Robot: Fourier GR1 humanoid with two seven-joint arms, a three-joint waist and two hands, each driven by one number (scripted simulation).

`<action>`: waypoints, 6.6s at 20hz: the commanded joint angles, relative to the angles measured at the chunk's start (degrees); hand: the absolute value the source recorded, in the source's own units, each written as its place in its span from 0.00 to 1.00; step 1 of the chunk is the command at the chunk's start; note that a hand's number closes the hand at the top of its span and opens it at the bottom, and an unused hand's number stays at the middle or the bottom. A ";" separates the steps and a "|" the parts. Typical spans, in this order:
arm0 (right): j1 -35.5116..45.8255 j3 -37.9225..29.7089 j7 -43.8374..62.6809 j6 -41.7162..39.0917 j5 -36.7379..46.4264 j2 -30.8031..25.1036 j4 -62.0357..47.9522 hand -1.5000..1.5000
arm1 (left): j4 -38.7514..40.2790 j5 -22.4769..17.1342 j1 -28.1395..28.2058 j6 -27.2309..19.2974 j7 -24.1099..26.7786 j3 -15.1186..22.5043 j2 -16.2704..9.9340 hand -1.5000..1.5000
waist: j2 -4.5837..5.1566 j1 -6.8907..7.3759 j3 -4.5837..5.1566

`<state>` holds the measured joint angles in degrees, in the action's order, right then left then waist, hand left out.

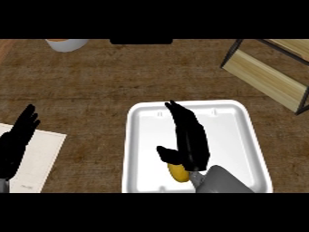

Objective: Pick the eggplant from the tray and place it in the tiered shelf

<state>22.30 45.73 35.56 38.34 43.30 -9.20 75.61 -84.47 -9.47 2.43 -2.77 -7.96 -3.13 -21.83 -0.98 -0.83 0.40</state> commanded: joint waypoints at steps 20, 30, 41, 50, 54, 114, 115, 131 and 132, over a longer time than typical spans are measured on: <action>11.59 1.99 39.54 -66.53 5.27 8.13 2.13 0.00 | 1.91 -0.67 0.64 2.69 3.46 -2.19 -0.52 0.50 | 0.63 0.41 -0.29; 8.98 -2.44 32.01 -66.23 9.08 4.55 -1.71 0.00 | 4.74 0.44 -2.02 2.84 3.58 -2.62 0.30 0.50 | 0.96 0.53 -0.35; 3.30 -5.84 25.59 -65.19 17.25 5.15 0.02 0.00 | 5.70 0.45 -0.95 6.21 4.47 -4.70 0.19 0.50 | 0.93 0.86 -0.39; 5.16 -13.71 21.04 -69.06 21.29 8.14 -4.23 0.00 | 0.07 1.66 0.74 7.07 1.04 -5.26 1.63 0.50 | 0.91 1.11 -0.40; 4.91 -16.51 14.75 -62.24 23.55 8.43 -11.36 1.00 | -0.57 2.77 -0.73 6.44 -0.85 -5.56 2.58 0.50 | 0.99 1.17 -0.41; 36.83 -61.44 20.97 -71.17 13.64 -16.46 21.47 1.00 | 2.85 7.09 -1.96 7.35 2.48 -8.28 5.68 0.50 | 0.83 0.62 -0.37; 43.57 -59.71 23.94 -70.69 16.46 -16.00 14.39 1.00 | 2.62 6.41 -0.67 8.43 2.72 -8.47 5.35 0.50 | 0.94 1.52 -0.30; 41.11 -63.62 8.37 -52.82 19.81 -24.20 -7.83 1.00 | 1.39 7.47 -4.34 7.68 -0.09 -8.26 6.45 0.50 | 1.15 1.43 -0.38; 38.54 -63.66 8.00 -51.18 20.16 -23.70 -8.07 1.00 | 4.54 5.86 -2.55 10.25 3.19 -10.56 4.71 0.50 | 1.17 1.42 -0.37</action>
<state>62.52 -16.71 46.13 -17.49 63.41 -31.91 71.95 -82.86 -2.66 -0.34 5.68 -7.34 -11.71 -15.72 0.13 0.63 0.02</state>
